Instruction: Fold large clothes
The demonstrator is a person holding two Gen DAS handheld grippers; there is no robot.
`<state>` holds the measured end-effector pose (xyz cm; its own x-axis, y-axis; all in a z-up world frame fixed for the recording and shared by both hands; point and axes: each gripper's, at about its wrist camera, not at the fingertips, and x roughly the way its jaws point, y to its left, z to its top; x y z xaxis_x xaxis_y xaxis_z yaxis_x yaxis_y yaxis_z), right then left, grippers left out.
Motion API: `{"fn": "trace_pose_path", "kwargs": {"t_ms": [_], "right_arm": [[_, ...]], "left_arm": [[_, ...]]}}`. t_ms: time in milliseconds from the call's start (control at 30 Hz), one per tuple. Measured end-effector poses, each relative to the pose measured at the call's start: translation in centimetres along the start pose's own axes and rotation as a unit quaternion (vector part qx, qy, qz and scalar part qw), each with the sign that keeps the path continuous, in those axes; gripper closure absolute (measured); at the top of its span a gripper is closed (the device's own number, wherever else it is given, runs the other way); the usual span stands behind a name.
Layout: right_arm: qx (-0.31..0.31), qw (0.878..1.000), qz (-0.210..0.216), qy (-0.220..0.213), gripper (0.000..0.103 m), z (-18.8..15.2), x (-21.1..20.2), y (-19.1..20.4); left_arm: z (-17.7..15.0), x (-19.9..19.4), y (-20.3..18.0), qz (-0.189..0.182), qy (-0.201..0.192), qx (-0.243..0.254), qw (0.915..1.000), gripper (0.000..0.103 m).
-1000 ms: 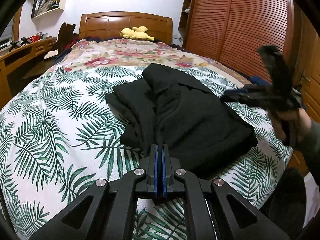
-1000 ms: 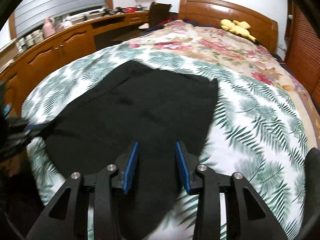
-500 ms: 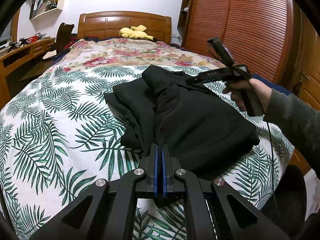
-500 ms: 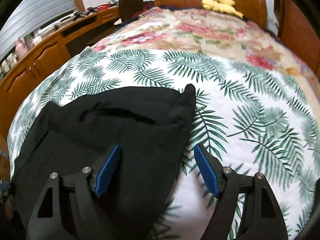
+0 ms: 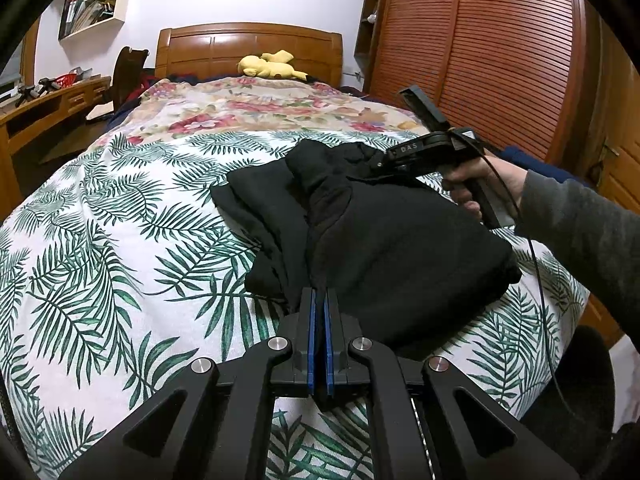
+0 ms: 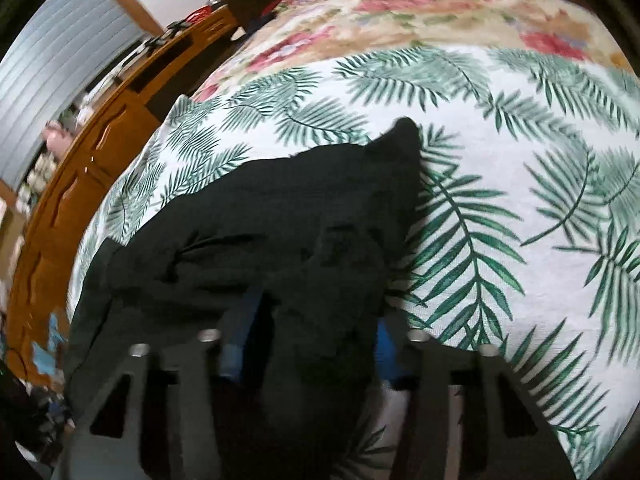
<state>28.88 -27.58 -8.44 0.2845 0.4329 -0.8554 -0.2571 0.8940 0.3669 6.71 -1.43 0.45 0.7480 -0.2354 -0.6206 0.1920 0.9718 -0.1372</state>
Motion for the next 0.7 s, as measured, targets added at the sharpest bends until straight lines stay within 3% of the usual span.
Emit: {"fn": "trace_pose_path", "kwargs": {"t_ms": [100,300,400,467,633,700], "right_arm": [[-0.018,1.0,-0.017,-0.016,0.072,-0.5,-1.6,0.9],[-0.031,0.996,-0.076,-0.036,0.073,-4.3,-5.8,0.8],[-0.023,0.994,-0.096,-0.038,0.073,-5.8,-7.4,-0.1],[-0.009,0.994,-0.098,-0.036,0.072,-6.8,-8.0,-1.2],[0.018,0.995,-0.088,-0.042,0.069,-7.4,-8.0,-2.5],[0.025,0.995,-0.09,-0.046,0.062,-7.5,-7.6,-2.7]], "left_arm": [[0.0,-0.4,0.1,0.009,-0.002,-0.002,1.0,0.099],[-0.3,-1.8,0.2,0.029,-0.016,0.006,0.9994,0.092],[-0.6,-1.8,0.8,0.023,-0.014,-0.003,0.9996,0.082],[-0.9,-1.5,1.2,0.016,-0.009,-0.011,0.9998,0.063],[-0.8,0.3,1.4,0.006,0.018,-0.023,0.9996,0.057],[-0.8,1.1,1.4,0.01,0.029,-0.025,0.9992,0.057]]}}
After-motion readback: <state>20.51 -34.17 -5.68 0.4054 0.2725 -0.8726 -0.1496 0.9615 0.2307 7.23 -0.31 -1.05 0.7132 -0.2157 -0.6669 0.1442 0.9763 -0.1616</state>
